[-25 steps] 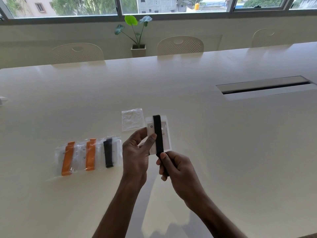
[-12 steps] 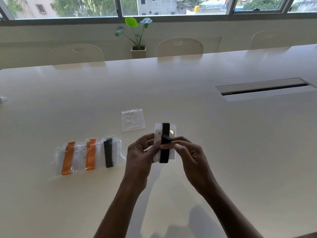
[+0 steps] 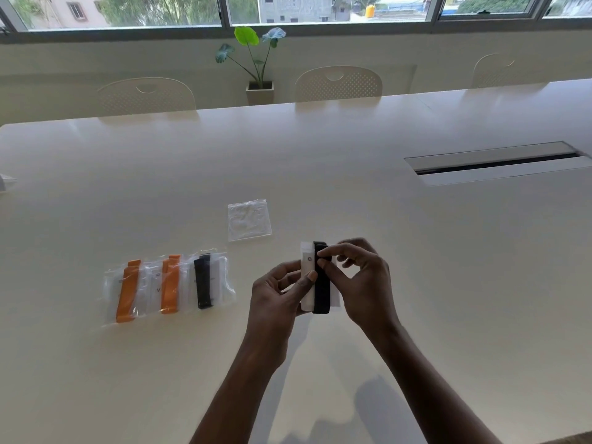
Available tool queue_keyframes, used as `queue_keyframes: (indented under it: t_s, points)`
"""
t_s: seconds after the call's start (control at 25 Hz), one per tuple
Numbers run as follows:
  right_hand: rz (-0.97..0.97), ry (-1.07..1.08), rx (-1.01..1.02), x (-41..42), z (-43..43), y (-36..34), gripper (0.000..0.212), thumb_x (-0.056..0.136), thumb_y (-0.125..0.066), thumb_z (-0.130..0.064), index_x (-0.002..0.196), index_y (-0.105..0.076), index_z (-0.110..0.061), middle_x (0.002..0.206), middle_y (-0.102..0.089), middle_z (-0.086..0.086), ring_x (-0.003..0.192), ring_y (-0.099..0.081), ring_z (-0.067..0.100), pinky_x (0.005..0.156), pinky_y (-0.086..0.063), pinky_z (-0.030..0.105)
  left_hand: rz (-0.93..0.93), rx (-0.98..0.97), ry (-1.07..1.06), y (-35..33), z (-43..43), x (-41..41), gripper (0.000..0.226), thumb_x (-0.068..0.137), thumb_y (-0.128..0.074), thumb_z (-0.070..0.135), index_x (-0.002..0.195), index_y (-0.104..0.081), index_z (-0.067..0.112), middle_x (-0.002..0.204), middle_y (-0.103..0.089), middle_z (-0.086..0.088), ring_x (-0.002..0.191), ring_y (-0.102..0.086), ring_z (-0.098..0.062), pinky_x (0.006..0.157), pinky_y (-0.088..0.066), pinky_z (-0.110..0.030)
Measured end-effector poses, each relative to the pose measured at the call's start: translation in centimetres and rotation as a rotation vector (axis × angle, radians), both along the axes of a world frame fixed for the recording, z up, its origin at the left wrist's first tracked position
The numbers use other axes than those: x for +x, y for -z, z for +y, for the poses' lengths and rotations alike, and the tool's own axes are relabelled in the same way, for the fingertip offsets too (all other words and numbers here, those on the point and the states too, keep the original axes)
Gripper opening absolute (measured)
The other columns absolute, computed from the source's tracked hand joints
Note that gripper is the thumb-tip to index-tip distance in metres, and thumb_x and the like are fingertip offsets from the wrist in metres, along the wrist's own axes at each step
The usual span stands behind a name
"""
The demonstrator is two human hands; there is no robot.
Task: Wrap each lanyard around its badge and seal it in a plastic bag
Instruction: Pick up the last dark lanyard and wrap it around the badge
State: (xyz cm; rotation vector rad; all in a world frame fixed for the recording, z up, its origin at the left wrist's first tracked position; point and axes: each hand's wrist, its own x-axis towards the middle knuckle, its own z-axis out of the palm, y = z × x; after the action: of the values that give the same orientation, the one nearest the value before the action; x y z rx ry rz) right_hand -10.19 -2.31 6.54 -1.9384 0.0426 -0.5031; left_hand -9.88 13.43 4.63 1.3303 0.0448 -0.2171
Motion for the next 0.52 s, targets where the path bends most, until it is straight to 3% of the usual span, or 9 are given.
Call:
queue_keyframes:
  t_s: [0.12, 0.28, 0.44, 0.52]
  points:
    - [0.124, -0.031, 0.107, 0.5, -0.3, 0.7, 0.015, 0.087, -0.082, -0.009, 0.094, -0.081, -0.022, 0.115, -0.069, -0.005, 0.1, -0.07, 0.009, 0.087, -0.059, 0.027, 0.03, 0.042, -0.024, 0.7, -0.2, 0.1, 0.033, 0.081, -0.081, 0.033, 0.111, -0.076, 0.02, 0.104, -0.082, -0.007, 0.102, -0.078, -0.025, 0.083, -0.065, -0.041]
    - [0.196, -0.044, 0.118, 0.8, -0.8, 1.8, 0.012, 0.087, -0.081, -0.003, 0.091, -0.08, -0.015, 0.112, -0.074, -0.005, 0.077, -0.073, 0.013, 0.078, -0.063, 0.034, -0.006, 0.232, 0.007, 1.9, -0.2, 0.2, 0.022, 0.092, -0.08, 0.018, 0.111, -0.072, 0.024, 0.096, -0.083, -0.002, 0.095, -0.08, -0.019, 0.083, -0.063, -0.036]
    - [0.264, -0.066, -0.01, 0.9, -1.4, 3.1, 0.012, 0.087, -0.081, -0.003, 0.088, -0.078, -0.015, 0.108, -0.072, -0.007, 0.075, -0.073, 0.01, 0.072, -0.063, 0.03, -0.166, 0.605, 0.027, 2.8, -0.5, -0.1, 0.043, 0.088, -0.084, 0.028, 0.122, -0.057, 0.034, 0.092, -0.076, 0.008, 0.081, -0.074, 0.001, 0.068, -0.061, -0.018]
    - [0.305, -0.079, -0.116, 1.0, -1.7, 3.6, 0.012, 0.087, -0.082, -0.008, 0.088, -0.076, -0.018, 0.105, -0.072, -0.01, 0.076, -0.071, 0.004, 0.069, -0.062, 0.027, -0.233, 0.726, 0.045, 3.1, -0.8, -0.3, 0.057, 0.088, -0.083, 0.031, 0.134, -0.051, 0.037, 0.097, -0.071, 0.013, 0.077, -0.072, 0.003, 0.066, -0.057, -0.013]
